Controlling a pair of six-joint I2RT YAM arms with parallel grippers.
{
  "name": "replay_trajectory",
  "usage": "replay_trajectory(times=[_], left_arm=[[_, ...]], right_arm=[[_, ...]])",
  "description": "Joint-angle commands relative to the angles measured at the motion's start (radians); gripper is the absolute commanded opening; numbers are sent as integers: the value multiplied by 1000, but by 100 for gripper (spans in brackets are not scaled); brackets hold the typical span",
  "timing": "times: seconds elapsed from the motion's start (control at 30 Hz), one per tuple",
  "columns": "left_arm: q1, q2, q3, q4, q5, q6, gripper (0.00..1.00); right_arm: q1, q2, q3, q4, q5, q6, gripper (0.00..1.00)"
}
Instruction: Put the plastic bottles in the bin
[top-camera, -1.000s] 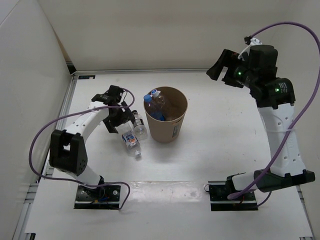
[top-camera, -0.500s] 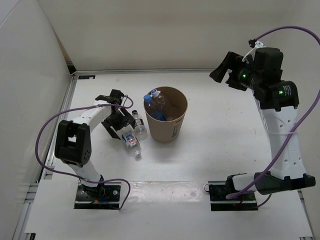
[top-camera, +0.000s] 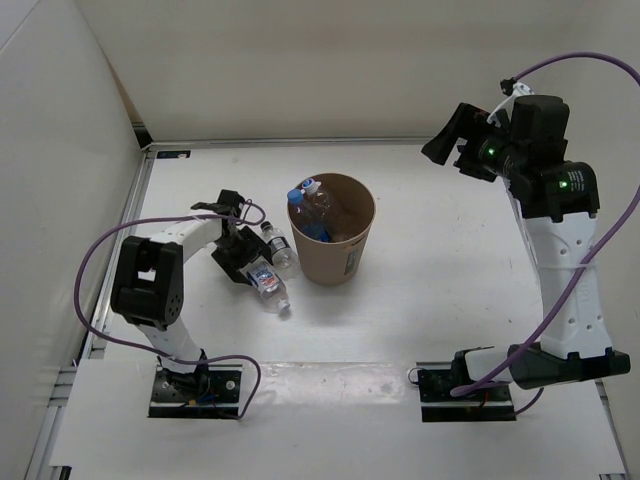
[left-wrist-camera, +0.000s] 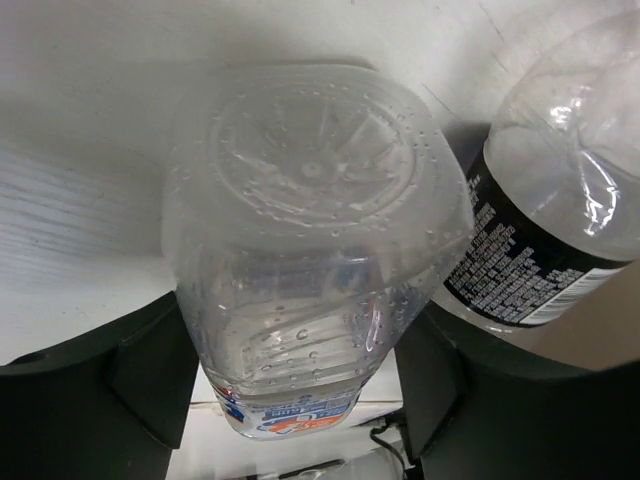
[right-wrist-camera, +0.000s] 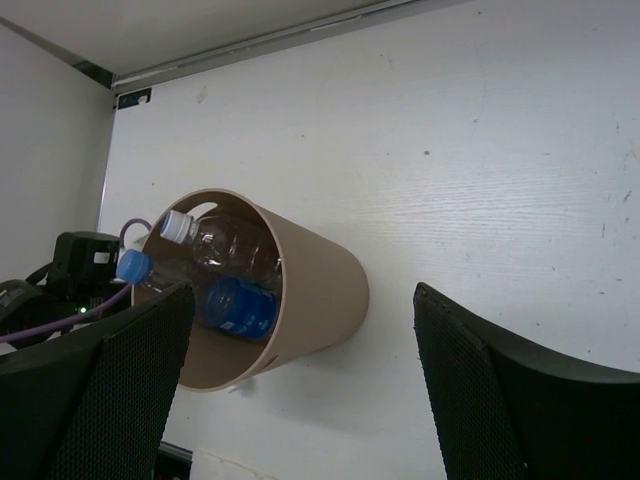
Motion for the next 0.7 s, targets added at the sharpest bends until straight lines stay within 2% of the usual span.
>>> replay_trajectory(times=[0.0,0.1,0.2,0.27,0.3,0.47,0.57,0.6,0.63,0.67], left_arm=[[4,-24,1,12,9,-3,77],[12,-69,96,-96,-112,33,67],[51,-132,188,-165,-239,50,67],[117,-168,225,-171,-266,85,67],[137,-192,300,-174,-313,96,65],[140,-231,545,-179,-372,204,64],[139,-243,723,-148,-430,310,65],[139,-246,757,-134,-436,402,65],[140,-248,858,-125,-439,427,65],[137,-246,891,-125,-415,444,65]], right_arm=[[-20,-25,7,22,12,-13,90],[-14,-28,4,22,8,-10,90],[-17,-37,-16,26,3,-7,90],[-26,-38,-22,26,3,2,90],[-28,-43,-33,28,-2,4,90],[-23,-43,-40,26,-6,18,90],[-29,-43,-37,26,-25,35,90],[-36,-40,-34,22,-34,51,90],[-39,-46,-37,23,-34,55,90],[-39,-48,-45,20,-34,55,90]])
